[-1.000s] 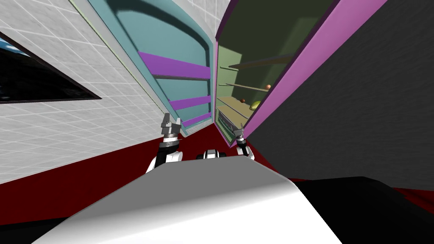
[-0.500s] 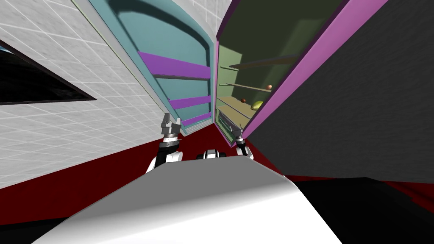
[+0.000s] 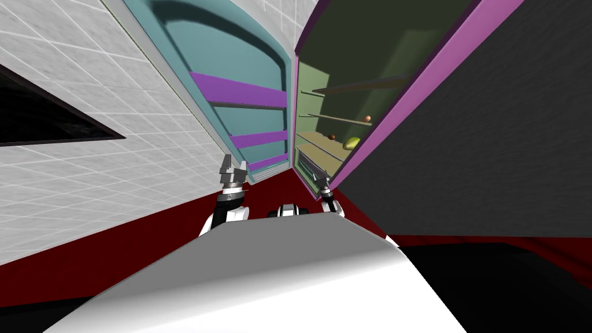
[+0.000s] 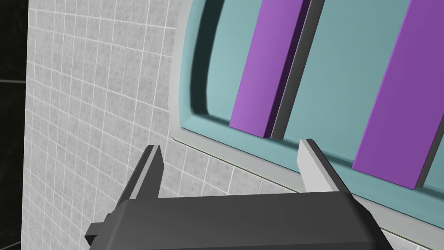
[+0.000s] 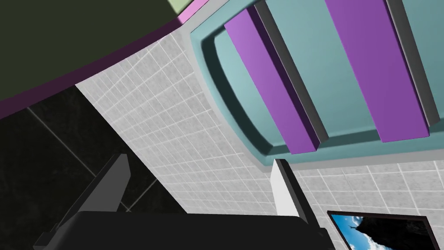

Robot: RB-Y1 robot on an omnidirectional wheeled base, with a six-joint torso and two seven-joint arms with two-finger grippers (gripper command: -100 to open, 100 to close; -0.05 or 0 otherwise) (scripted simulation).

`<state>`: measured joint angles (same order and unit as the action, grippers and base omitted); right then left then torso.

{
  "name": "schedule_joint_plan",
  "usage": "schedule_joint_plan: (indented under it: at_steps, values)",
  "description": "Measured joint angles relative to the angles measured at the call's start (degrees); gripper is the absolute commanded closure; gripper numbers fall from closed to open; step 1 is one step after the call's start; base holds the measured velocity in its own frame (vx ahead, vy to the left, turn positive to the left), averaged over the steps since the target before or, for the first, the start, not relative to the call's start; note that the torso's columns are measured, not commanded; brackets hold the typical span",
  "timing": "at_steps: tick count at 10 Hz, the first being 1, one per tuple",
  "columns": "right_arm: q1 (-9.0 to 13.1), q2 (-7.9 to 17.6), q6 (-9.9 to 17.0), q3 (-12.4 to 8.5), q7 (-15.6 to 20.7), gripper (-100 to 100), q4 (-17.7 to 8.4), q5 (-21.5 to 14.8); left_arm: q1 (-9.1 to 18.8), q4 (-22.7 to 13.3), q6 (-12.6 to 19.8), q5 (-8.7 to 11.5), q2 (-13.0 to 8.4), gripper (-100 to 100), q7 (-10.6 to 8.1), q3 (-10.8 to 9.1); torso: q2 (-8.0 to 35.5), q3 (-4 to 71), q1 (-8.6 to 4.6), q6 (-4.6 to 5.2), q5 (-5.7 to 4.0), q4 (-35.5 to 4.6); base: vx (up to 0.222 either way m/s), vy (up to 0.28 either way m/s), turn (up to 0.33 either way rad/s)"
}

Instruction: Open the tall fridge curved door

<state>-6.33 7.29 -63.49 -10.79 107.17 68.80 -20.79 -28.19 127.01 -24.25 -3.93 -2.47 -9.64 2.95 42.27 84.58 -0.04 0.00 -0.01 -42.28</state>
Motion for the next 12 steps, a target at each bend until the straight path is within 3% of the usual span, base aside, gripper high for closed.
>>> schedule_joint_plan:
  at_steps: [3, 12]
  values:
    - [0.62, -0.07, -0.51, -0.34, 3.69, -100, -1.89, -0.73, 0.0, 0.0, 0.0, 0.0, 0.0, 0, 0.0, 0.0, 0.02, -0.01, 0.09, 0.0, 0.02, -0.01, 0.012, 0.075, -0.058]
    - [3.99, 0.7, -3.3, -1.86, 16.58, -100, -10.94, -3.57, 0.0, 0.0, 0.0, 0.0, 0.0, 0, 0.0, 0.0, 0.01, -0.01, 0.04, 0.01, 0.0, 0.0, 0.011, 0.074, -0.047]
